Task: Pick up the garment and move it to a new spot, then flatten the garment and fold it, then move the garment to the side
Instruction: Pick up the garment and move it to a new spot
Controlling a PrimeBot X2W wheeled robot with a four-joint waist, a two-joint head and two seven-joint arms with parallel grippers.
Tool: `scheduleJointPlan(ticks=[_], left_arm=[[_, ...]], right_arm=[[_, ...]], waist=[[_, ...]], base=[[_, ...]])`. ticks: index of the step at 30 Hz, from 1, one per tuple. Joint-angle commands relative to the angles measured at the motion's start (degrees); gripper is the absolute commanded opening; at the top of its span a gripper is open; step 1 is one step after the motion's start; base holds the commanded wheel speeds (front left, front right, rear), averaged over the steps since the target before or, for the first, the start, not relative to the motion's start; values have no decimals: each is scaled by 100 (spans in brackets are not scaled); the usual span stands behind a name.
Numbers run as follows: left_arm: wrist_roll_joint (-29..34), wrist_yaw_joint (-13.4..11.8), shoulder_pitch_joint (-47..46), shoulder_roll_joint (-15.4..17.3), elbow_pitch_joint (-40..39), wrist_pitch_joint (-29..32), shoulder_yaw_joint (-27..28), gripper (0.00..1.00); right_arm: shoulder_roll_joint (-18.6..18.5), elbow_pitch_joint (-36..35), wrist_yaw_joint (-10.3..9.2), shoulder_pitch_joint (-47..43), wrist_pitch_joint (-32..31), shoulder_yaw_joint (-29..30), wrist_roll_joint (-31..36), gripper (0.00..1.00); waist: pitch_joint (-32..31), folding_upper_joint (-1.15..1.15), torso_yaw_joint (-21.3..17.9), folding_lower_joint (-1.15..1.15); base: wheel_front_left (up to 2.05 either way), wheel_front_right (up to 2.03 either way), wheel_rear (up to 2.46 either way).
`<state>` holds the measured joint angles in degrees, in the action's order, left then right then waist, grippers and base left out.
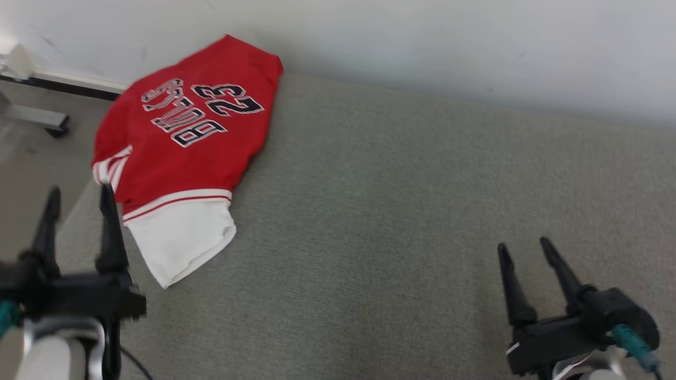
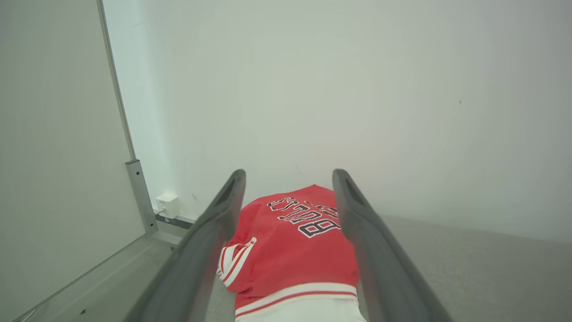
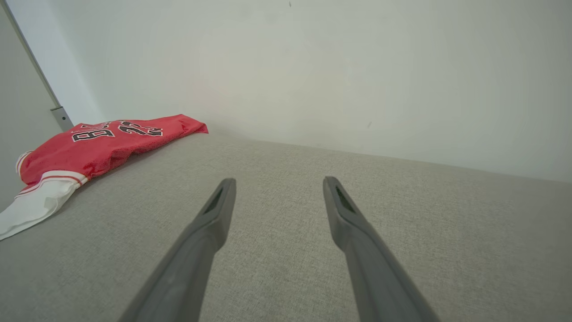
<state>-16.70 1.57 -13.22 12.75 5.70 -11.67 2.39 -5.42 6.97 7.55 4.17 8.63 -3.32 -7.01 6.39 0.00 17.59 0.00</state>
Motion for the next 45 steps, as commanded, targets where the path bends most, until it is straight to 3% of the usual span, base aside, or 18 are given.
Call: scheduleJointPlan(ticks=[1, 8, 19, 28, 40, 41, 42, 43, 45], left_arm=[[-52, 31, -431, 70, 69, 51, 34, 100], [-192, 95, -1823, 349, 390, 338, 100, 100], [-249, 219, -3571, 1038, 1725, 933, 187, 100], [-213, 290, -4024, 1453, 3012, 1713, 23, 100], [-439, 239, -4053, 1602, 4403, 3782, -165, 100], [-422, 220, -4052, 1611, 4435, 3879, -189, 78], [-424, 212, -4032, 1609, 4486, 3997, -215, 24], [-373, 205, -4015, 1625, 4523, 4102, -276, 0], [-350, 202, -4037, 1630, 4531, 4189, -339, 0]], right_arm=[[-97, -92, -12, 133, 0, 87, 17, 100], [-297, -391, -12, 477, -30, 339, -1, 100], [-367, -527, -12, 872, 164, 888, -91, 100], [-384, -437, -12, 1010, 288, 1038, -152, 100], [-324, -333, -12, 1059, 296, 1005, -72, 100], [-327, -335, -12, 1053, 289, 999, -75, 100], [-326, -337, -12, 1050, 280, 990, -73, 100], [-327, -338, -12, 1043, 282, 986, -66, 100], [-330, -347, -12, 1035, 264, 977, -54, 100]], waist=[[715, 0, -550, 0], [1528, 0, -1005, 0], [2357, 0, -1700, 0], [2507, 0, -1908, 0], [2292, 0, -1979, 0], [2275, 0, -1983, 0], [2257, 0, -1992, 0], [2238, 0, -1998, 0], [2202, 0, -2009, 0]], base=[[0, 0, 0], [0, 0, 0], [0, 0, 0], [0, 0, 0], [0, 0, 0], [0, 0, 0], [0, 0, 0], [0, 0, 0], [0, 0, 0]])
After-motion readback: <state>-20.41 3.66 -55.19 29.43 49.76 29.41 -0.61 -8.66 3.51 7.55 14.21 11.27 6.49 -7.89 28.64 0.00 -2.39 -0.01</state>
